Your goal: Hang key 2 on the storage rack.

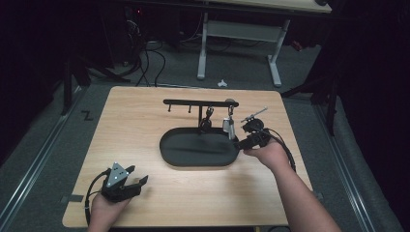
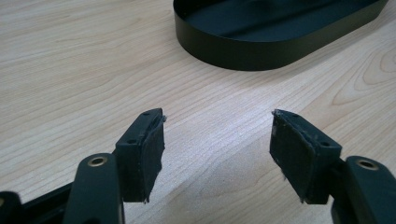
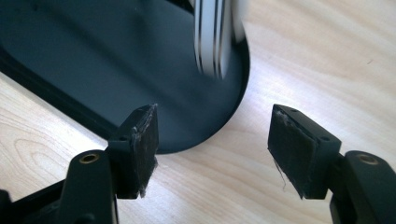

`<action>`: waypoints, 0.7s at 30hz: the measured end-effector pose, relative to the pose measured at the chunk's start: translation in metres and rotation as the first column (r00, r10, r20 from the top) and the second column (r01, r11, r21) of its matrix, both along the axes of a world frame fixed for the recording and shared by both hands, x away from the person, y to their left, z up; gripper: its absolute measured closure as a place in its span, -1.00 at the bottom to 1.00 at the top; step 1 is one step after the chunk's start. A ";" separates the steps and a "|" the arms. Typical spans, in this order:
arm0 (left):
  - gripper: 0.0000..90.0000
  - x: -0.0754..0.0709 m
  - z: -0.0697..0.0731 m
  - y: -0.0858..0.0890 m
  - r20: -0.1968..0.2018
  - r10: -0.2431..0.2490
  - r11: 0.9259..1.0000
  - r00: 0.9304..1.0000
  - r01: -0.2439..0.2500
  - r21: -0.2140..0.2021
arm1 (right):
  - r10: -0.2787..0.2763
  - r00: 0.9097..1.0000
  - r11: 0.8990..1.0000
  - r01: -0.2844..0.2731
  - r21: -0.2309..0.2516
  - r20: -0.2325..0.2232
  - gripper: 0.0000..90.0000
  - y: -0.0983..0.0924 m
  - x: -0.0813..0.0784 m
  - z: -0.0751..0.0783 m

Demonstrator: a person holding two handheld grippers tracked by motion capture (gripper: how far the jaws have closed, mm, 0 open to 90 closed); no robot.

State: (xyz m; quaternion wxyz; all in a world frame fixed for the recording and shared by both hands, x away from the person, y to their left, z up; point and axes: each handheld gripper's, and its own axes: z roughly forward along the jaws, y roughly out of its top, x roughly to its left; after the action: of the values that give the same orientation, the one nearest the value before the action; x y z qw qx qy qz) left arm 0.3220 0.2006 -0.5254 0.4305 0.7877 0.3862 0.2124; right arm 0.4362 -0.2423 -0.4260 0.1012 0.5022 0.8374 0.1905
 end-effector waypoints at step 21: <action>-0.28 0.001 -0.004 -0.008 0.018 -0.026 0.998 0.999 0.025 0.051 | -0.059 0.943 0.994 0.025 0.106 0.329 -0.35 -0.027 -0.097 -0.081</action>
State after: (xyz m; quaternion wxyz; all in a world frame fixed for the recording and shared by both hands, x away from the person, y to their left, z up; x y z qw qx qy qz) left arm 0.3226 0.1923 -0.5296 0.4165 0.8013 0.3665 0.2239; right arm 0.3388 -0.2694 -0.5068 0.2193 0.4853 0.7869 0.3117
